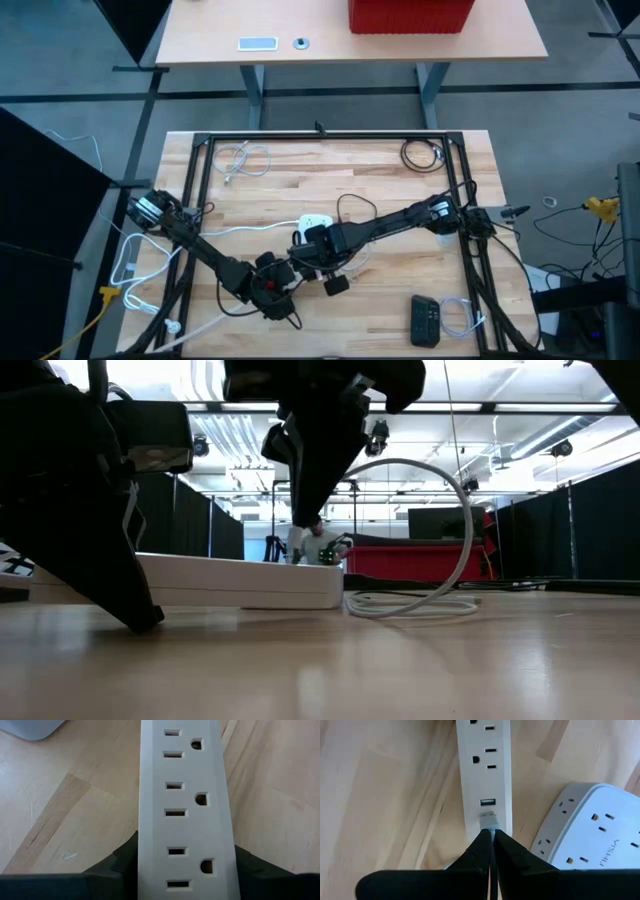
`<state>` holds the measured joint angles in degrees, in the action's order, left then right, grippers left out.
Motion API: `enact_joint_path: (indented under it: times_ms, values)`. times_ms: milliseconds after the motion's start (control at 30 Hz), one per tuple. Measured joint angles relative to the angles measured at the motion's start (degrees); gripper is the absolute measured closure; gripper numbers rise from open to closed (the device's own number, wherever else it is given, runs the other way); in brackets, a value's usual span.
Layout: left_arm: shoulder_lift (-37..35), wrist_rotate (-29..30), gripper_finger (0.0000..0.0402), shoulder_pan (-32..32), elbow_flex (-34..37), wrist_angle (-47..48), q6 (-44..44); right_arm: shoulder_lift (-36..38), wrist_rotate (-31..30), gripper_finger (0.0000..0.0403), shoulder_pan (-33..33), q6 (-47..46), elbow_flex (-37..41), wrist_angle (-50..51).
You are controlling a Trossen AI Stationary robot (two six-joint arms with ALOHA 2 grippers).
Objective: Insert USB
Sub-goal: Insert the white USB cable into the bottom white outlet extension
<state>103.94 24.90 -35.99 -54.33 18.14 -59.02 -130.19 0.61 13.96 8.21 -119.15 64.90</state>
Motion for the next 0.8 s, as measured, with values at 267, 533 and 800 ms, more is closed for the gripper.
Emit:
enact_joint_path:
  times_ms: [267,533,800]
  values:
    - [0.0,-0.1,0.023,0.0,0.0,0.0,0.0,0.0,1.2,0.0403,0.0,-0.7,0.4,0.3]
    - [0.0,-0.1,0.023,0.0,0.0,0.0,0.0,0.0,0.9,0.0403,-0.3,-0.1,0.4,0.9]
    - [0.0,-0.1,0.023,0.0,0.0,0.0,0.0,0.1,0.3,0.0403,-0.4,0.0,0.4,2.7]
